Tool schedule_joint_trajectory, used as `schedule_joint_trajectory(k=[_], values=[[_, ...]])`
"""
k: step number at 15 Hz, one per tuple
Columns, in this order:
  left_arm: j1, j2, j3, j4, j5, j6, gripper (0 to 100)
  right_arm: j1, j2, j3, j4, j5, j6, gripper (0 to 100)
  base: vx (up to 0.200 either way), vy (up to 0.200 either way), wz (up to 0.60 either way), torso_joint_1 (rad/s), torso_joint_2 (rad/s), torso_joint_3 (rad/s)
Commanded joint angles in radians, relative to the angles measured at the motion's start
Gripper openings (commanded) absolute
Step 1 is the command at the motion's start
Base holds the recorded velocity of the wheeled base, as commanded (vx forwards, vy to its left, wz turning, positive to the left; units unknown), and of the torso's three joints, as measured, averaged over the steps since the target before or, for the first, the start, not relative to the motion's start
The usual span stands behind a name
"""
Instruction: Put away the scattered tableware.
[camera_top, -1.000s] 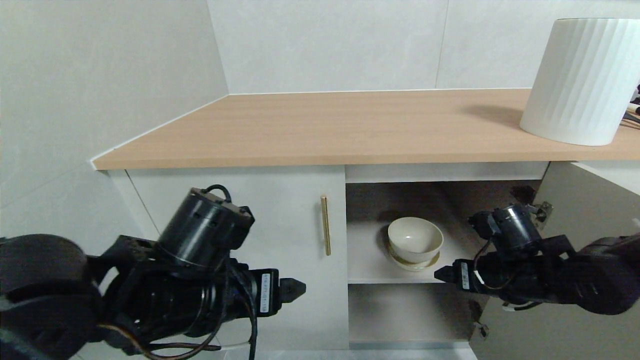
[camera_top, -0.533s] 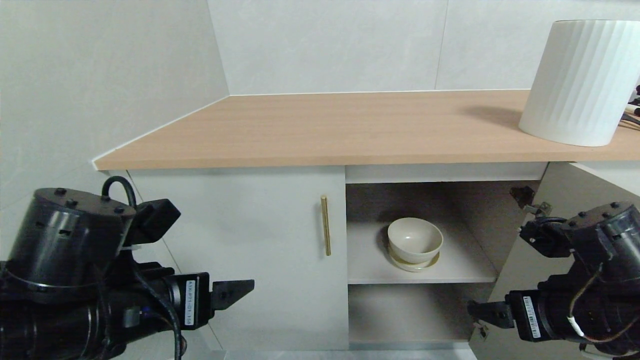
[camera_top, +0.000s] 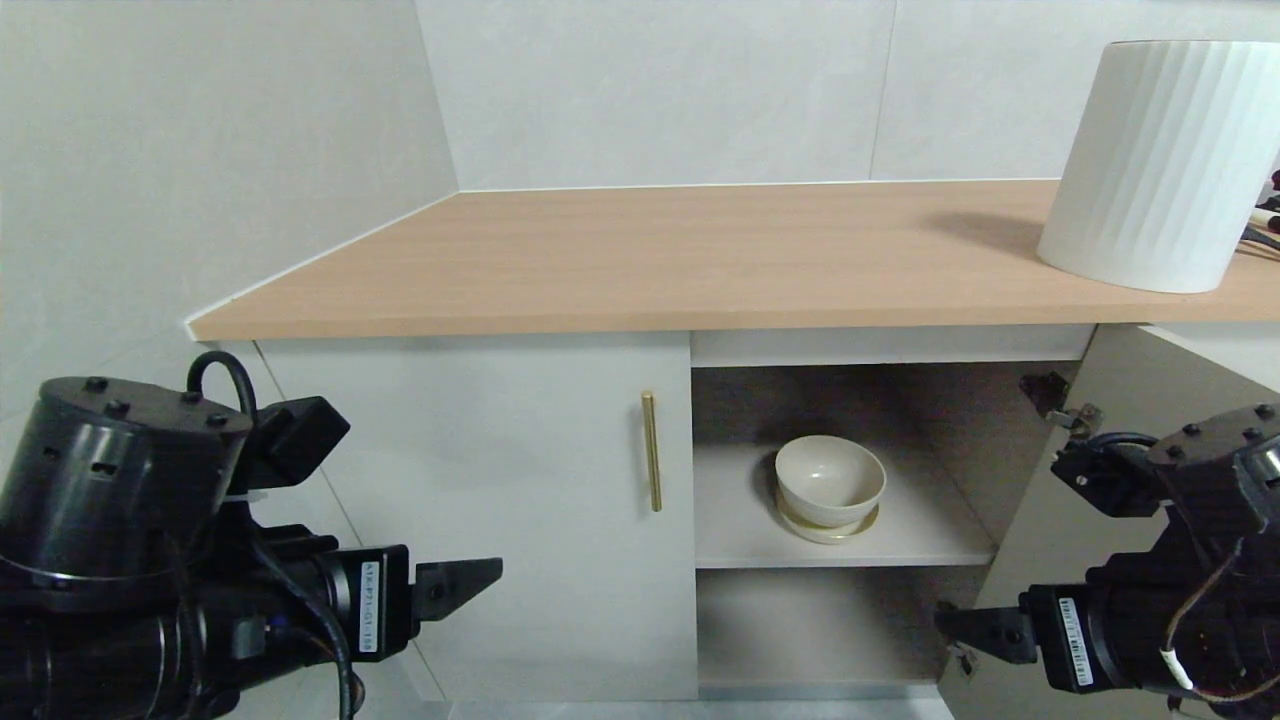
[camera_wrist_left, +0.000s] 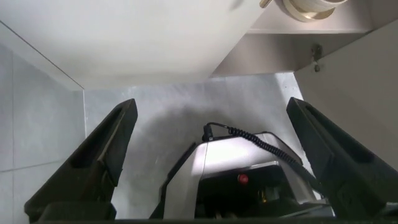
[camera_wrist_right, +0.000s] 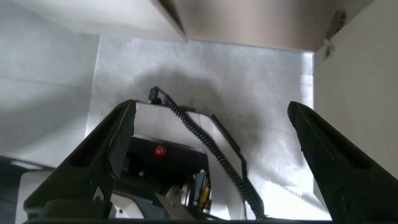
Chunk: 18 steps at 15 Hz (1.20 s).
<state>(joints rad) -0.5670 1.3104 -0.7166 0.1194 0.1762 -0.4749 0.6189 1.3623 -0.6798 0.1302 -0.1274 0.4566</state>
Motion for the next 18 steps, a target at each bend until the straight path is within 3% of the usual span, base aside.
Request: schedule_joint_trajectory(k=[1,16,18], values=[[-0.002,0.02,0.003,0.0,0.0,-0.001,100,0.007,0.011,0.002,0.0,0.0,-0.001,100,-0.2,0.0,0.0,0.002,0.0,0.007],[-0.013,0.029,0.011,0.0,0.0,0.001,100,0.007,0.018,0.008,0.003,0.0,-0.001,100,-0.2,0.0,0.0,0.003,0.0,0.002],[-0.013,0.029,0.012,0.0,0.0,0.001,100,0.007,0.018,0.008,0.003,0.0,-0.001,100,0.0,0.0,0.0,0.0,0.0,0.0]])
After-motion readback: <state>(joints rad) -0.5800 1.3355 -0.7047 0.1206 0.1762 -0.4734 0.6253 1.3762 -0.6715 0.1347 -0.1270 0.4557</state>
